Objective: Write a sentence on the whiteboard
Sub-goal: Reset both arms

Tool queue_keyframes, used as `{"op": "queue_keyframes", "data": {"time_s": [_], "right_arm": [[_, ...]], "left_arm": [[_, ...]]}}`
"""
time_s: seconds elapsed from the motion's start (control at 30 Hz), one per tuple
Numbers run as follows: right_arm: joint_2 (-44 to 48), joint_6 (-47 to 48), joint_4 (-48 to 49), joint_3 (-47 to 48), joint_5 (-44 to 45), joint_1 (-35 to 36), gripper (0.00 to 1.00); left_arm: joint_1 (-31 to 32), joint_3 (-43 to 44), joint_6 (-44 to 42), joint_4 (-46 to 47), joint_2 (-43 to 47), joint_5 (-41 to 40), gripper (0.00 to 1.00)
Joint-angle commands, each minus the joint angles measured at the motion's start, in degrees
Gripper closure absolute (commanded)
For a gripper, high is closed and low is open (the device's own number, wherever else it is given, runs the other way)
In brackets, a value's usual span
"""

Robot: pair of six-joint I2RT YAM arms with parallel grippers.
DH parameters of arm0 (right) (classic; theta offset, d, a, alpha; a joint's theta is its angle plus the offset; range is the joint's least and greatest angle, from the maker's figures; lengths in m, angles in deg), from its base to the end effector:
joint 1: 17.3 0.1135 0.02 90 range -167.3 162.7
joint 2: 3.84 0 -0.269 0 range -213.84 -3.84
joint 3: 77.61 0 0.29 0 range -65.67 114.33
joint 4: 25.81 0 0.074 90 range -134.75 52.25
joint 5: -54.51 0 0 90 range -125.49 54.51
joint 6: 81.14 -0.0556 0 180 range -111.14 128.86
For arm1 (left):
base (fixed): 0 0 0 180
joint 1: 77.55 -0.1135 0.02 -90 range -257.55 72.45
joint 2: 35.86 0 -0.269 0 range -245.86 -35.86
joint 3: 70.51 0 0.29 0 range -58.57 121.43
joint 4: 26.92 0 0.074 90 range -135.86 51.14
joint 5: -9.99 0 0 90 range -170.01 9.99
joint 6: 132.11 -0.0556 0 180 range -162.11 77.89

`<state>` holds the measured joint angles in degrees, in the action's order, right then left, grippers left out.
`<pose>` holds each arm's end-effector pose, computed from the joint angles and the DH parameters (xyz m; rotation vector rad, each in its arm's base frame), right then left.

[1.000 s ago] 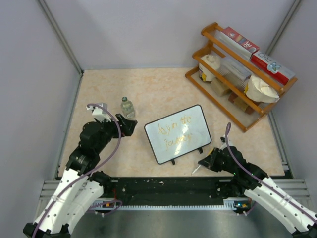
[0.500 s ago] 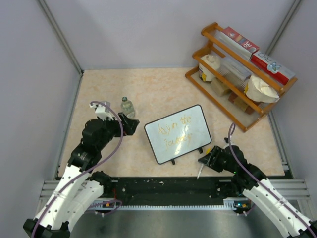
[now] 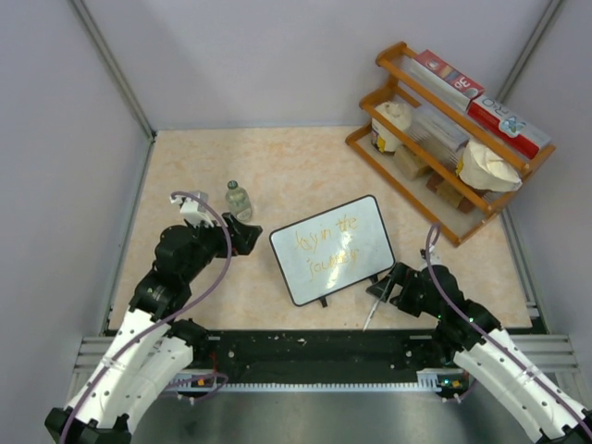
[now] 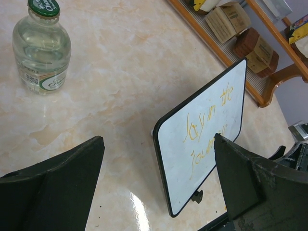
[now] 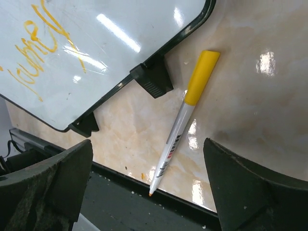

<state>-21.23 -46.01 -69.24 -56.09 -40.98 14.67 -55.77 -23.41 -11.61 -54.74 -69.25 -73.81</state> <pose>0.1267 0.0853 0.1329 0.4264 2.3820 0.8720 0.1858 -0.0807 0.2988 -0.0637 1.8785 -0.7364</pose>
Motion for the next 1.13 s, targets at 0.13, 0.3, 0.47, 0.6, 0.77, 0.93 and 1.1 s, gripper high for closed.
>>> {"op": "queue_keyframes", "data": {"time_s": [0.13, 0.3, 0.47, 0.6, 0.77, 0.93, 1.1], "right_arm": [[-1.68, 5.91, 0.19, 8.25, 3.91, -0.50, 0.05], [-3.35, 9.69, 0.90, 12.03, 5.32, -0.50, 0.04], [-4.41, 14.52, 1.51, 15.55, 9.62, -0.50, 0.01], [-5.90, 18.74, 1.86, 19.41, 12.70, -0.50, 0.01], [-8.36, 23.66, 2.39, 23.02, 17.09, -0.50, 0.01], [-8.45, 26.57, 4.85, 24.25, 18.94, -0.50, 0.01], [-8.28, 28.41, 6.26, 23.90, 20.17, -0.50, 0.01]], "left_arm": [[-0.16, -1.58, 0.00, 4.54, 0.60, 1.19, 0.02], [-0.16, -2.02, -0.62, 4.89, 0.78, 0.84, 0.02], [-0.16, -2.11, -1.58, 5.07, 0.69, 1.01, 0.02], [-0.16, -2.20, -2.20, 4.54, 0.60, -0.57, 0.02], [-0.16, -2.46, -4.74, 4.45, 0.52, -1.18, 0.02], [-0.16, -3.07, -6.07, 5.94, 1.13, -0.75, 0.02], [-0.16, -4.48, -6.33, 8.32, 2.62, -1.53, 0.02]]}}
